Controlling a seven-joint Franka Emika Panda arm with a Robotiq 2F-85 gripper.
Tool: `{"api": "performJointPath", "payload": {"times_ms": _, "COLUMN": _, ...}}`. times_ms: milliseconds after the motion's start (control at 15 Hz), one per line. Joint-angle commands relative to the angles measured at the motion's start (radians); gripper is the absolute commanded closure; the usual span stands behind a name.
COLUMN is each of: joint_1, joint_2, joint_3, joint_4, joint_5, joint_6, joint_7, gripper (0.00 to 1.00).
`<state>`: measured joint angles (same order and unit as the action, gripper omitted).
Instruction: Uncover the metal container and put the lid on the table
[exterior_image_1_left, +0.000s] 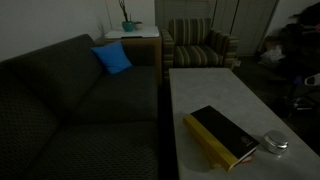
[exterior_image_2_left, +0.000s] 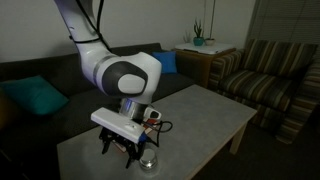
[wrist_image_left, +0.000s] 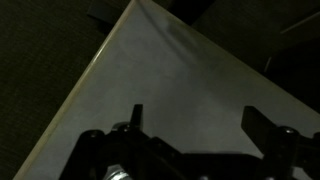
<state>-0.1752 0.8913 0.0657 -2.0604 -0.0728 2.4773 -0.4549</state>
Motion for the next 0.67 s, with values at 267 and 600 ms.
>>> {"api": "performJointPath", "payload": {"times_ms": 267, "joint_1": -0.007, "joint_2": 0.107, "joint_3": 0.020, "joint_4": 0.135, "joint_5": -0.007, "joint_6": -0.012, "joint_7": 0.002, "gripper": 0.00}}
{"api": "performJointPath", "payload": {"times_ms": 600, "joint_1": 0.023, "joint_2": 0.166, "joint_3": 0.003, "joint_4": 0.197, "joint_5": -0.024, "joint_6": -0.011, "joint_7": 0.027, "gripper": 0.00}}
